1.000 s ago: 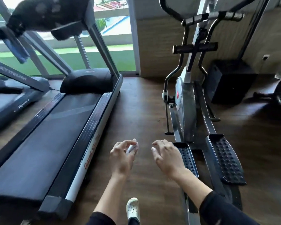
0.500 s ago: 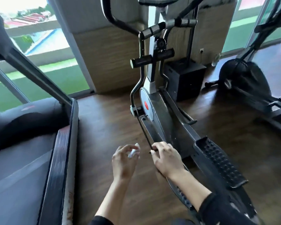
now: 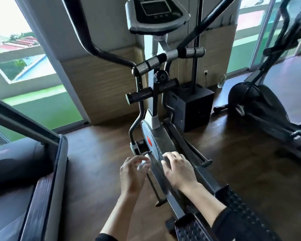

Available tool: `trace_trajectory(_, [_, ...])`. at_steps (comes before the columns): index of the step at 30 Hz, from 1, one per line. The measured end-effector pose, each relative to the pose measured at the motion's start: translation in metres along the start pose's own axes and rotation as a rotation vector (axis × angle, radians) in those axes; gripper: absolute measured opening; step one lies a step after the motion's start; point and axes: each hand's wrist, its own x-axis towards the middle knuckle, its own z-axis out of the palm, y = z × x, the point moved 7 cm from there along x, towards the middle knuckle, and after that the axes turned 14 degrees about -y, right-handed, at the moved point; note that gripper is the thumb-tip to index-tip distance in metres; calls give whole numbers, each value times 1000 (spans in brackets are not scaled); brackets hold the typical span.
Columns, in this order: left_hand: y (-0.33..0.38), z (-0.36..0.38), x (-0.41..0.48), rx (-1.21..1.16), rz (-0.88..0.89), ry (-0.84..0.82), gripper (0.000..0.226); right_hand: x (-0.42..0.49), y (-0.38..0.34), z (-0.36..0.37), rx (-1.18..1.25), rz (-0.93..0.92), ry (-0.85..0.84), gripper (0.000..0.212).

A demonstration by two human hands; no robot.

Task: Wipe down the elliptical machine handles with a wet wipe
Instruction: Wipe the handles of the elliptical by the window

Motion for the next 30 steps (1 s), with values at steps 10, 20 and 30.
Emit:
trace_trajectory(10, [67,-39,148,-17,89,191,18,140,-29,-106,-9,-137,139,36])
trace_trajectory(20, [131,-115,260,23,302,369,10,228,-73,-206,40,-262,485,39])
trace_trajectory(30, [148,-106,323,-1,388,149,8,287,-70,-232,-101,-327,506,48])
